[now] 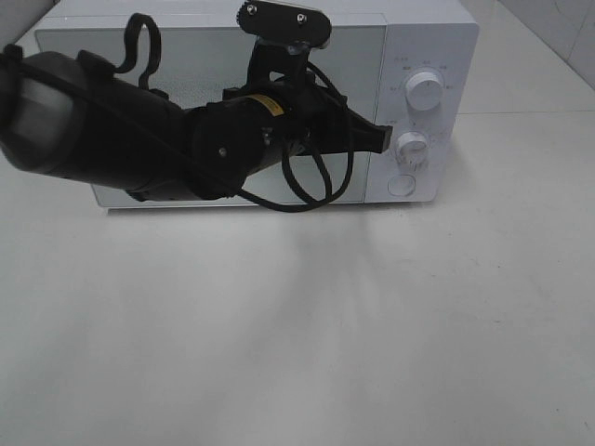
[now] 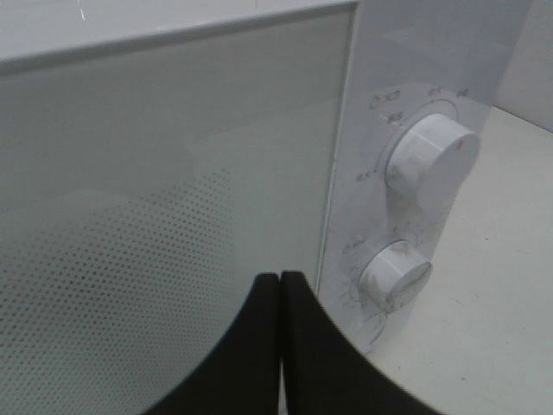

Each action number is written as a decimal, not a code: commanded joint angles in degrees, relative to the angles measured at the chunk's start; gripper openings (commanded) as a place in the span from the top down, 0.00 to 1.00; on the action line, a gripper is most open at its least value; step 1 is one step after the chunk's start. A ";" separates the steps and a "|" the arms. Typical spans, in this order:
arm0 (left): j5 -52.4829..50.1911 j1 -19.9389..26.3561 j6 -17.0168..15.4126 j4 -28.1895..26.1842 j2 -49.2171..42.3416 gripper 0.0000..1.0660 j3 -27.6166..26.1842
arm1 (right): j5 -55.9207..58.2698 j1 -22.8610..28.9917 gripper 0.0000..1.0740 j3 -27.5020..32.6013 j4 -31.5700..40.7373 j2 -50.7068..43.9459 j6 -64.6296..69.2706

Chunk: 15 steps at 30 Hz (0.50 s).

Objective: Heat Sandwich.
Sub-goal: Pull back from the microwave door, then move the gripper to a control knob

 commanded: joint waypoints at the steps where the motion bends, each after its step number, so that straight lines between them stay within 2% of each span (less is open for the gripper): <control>1: -0.46 -0.74 0.11 -0.46 -2.46 1.00 2.12 | -0.34 -0.34 0.29 0.00 -0.11 -1.49 -0.34; 3: 0.06 -0.80 0.11 -0.46 -5.16 1.00 5.10 | -0.34 -0.34 0.29 0.00 -0.11 -1.49 -0.34; 15: 9.11 -0.74 1.26 -0.23 -13.69 1.00 14.61 | -0.34 -0.34 0.29 0.00 -0.11 -1.49 -0.34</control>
